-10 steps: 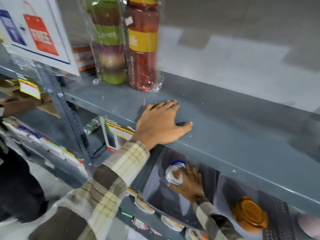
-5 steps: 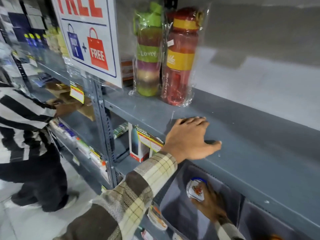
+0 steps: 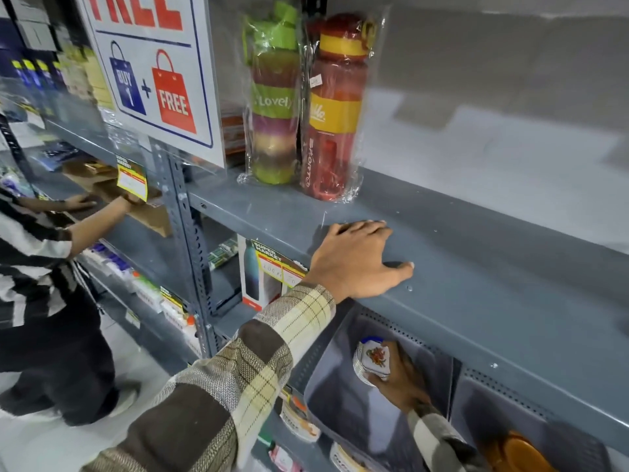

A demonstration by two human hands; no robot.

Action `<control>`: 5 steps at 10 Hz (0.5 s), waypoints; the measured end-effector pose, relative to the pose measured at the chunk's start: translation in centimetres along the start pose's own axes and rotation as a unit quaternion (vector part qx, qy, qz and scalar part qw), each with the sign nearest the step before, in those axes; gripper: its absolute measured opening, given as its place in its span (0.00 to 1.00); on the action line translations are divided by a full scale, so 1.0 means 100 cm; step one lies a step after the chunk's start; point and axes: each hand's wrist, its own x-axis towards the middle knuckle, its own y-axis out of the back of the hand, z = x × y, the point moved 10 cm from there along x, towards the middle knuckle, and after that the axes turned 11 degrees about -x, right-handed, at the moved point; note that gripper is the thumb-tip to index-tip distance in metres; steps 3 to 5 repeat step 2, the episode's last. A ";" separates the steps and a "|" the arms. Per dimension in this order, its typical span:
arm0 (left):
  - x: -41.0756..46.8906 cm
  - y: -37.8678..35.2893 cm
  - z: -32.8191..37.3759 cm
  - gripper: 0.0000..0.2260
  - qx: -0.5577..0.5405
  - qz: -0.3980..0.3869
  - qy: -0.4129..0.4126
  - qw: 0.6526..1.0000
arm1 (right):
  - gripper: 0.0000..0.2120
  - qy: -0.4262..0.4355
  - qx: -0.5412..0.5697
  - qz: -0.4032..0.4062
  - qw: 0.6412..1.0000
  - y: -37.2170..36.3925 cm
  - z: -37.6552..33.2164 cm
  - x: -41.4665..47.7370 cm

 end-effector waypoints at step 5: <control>-0.005 0.004 -0.003 0.36 0.001 -0.006 0.007 1.000 | 0.37 0.042 0.011 0.066 0.997 0.031 -0.020 -0.017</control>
